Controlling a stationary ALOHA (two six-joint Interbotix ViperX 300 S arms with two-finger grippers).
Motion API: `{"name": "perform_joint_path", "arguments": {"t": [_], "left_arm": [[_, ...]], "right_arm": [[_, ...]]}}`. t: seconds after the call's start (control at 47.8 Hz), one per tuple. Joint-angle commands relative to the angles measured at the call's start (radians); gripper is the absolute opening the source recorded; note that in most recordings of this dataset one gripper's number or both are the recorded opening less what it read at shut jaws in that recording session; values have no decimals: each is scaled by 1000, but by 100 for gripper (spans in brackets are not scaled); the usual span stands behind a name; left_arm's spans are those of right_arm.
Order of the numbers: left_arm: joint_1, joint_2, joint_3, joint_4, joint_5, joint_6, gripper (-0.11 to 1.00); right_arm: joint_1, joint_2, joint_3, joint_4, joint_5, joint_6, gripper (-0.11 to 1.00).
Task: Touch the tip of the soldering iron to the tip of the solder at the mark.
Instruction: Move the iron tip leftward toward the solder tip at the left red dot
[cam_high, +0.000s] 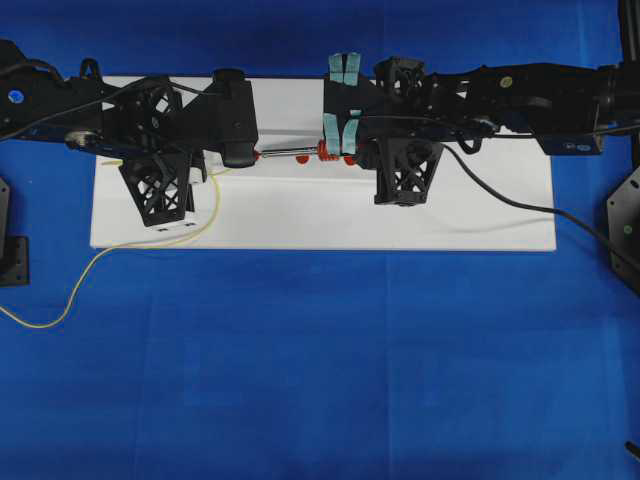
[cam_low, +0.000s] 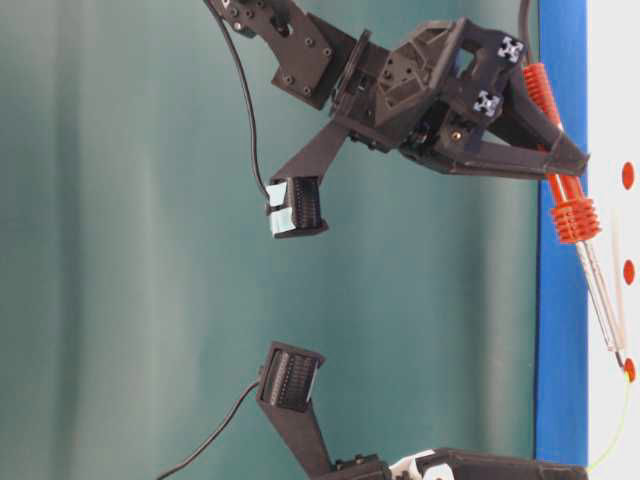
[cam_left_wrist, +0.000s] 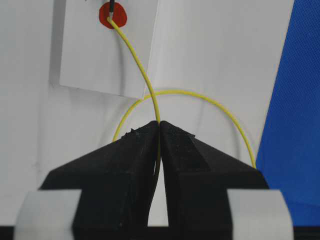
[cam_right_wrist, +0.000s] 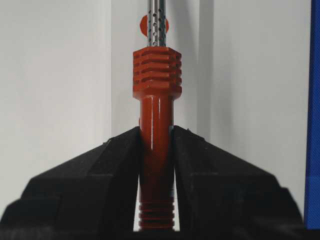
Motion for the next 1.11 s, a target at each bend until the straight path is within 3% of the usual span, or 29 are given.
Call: {"name": "perform_joint_path", "arguments": {"t": [0.0, 1.087], "left_arm": [[0, -11, -18, 2, -3, 2, 2], [0, -11, -20, 2, -3, 2, 2]], "right_arm": [[-5, -11, -17, -3, -6, -2, 6], [-8, -11, -14, -20, 0, -2, 6]]}}
